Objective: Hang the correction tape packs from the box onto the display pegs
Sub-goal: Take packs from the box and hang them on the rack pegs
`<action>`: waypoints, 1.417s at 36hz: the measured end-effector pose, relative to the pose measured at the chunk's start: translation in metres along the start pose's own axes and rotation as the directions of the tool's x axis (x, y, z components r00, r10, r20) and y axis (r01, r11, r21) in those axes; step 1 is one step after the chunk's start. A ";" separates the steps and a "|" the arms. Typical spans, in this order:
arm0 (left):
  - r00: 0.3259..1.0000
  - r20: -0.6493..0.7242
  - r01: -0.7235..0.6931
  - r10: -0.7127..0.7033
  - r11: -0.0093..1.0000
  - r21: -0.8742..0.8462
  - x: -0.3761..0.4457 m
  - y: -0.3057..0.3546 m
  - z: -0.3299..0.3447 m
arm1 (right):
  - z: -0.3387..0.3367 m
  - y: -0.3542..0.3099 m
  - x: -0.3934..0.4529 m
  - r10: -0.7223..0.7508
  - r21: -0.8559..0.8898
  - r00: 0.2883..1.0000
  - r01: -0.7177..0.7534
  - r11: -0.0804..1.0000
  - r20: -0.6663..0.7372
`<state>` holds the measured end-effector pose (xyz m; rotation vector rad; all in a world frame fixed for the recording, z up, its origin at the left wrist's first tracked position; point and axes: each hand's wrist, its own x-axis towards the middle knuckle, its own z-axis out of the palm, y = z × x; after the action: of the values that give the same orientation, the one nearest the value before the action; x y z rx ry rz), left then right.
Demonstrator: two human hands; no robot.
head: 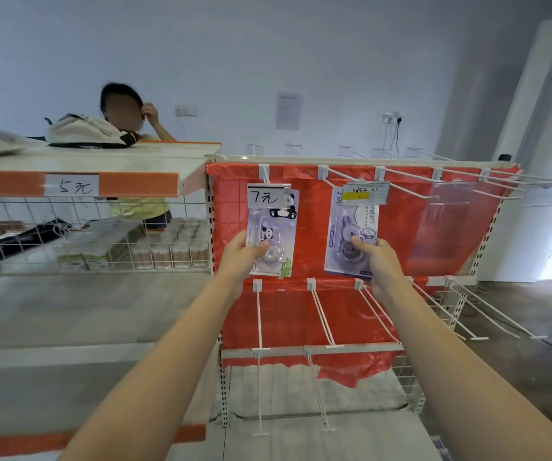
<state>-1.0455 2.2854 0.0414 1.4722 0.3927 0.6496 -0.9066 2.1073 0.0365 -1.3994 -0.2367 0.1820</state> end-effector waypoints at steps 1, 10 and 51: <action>1.000 0.003 0.000 0.001 1.000 -0.007 0.000 0.000 0.000 | -0.001 0.001 0.000 -0.006 0.005 1.000 0.006 1.000 -0.010; 1.000 -0.010 0.010 -0.010 1.000 0.004 0.006 -0.002 -0.002 | 0.006 -0.001 0.007 -0.013 -0.077 1.000 0.014 0.997 0.008; 0.995 -0.099 0.003 0.009 0.992 0.122 0.026 -0.017 -0.006 | 0.014 0.011 0.031 0.007 -0.181 1.000 -0.006 0.983 0.008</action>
<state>-1.0262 2.3067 0.0279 1.5605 0.5152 0.7135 -0.8808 2.1302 0.0296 -1.5804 -0.2612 0.1755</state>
